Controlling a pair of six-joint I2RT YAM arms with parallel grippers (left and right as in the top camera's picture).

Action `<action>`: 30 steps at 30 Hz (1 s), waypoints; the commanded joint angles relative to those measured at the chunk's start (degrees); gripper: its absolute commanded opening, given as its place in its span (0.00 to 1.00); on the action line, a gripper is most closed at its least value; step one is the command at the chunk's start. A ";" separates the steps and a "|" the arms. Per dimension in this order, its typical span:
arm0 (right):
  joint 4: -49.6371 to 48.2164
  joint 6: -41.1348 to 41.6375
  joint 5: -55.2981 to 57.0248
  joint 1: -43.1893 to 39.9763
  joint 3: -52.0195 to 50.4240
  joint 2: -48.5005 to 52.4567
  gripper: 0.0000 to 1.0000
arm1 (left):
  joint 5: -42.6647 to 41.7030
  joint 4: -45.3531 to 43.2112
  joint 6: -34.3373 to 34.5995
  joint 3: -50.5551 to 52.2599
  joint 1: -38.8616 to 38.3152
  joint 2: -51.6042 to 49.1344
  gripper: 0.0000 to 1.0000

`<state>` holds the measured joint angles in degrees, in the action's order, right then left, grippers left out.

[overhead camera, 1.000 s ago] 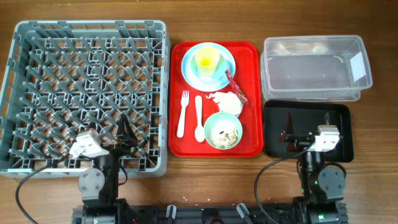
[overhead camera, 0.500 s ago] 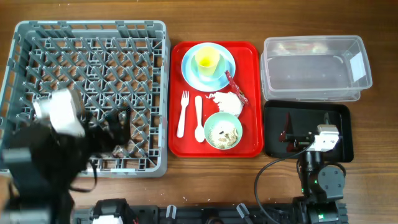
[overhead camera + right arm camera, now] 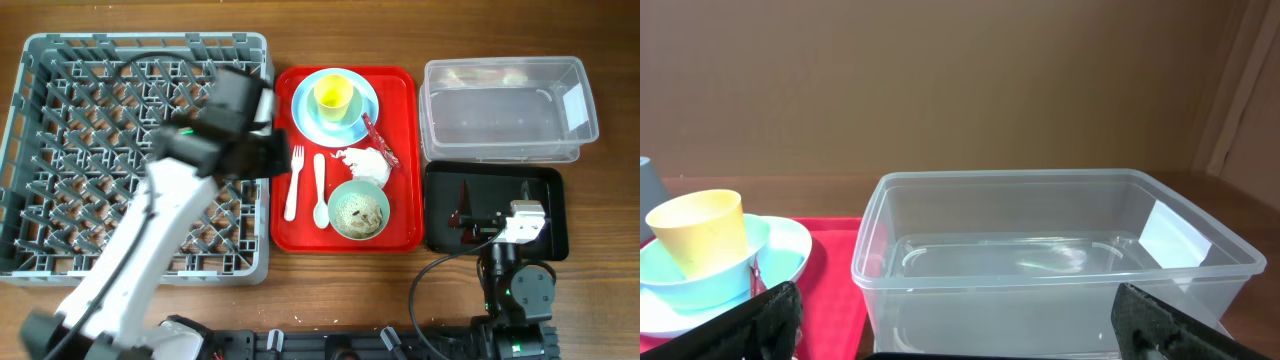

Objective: Sort waste into correct bins and load items into the dishwasher rack

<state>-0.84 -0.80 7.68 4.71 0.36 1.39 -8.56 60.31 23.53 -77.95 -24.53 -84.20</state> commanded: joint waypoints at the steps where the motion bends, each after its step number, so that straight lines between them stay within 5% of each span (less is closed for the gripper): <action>1: -0.20 -0.68 -0.70 -0.22 -0.07 -0.20 1.00 | 11.02 -2.56 2.67 0.55 -5.38 -7.98 0.17; 9: -0.20 -0.68 -0.70 -0.22 -0.07 -0.20 1.00 | 16.24 -5.51 2.21 0.55 -6.75 -21.38 0.24; 24: -0.20 -0.68 -0.70 -0.22 -0.07 -0.20 1.00 | 18.53 -30.69 2.69 19.61 -9.86 -21.68 0.24; 30: -0.20 -0.68 -0.70 -0.22 -0.07 -0.20 1.00 | 18.49 -32.54 2.69 20.37 -12.33 -21.68 0.20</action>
<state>-0.84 -0.80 7.55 4.67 0.36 1.39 9.72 27.77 25.85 -59.07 -34.85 -104.77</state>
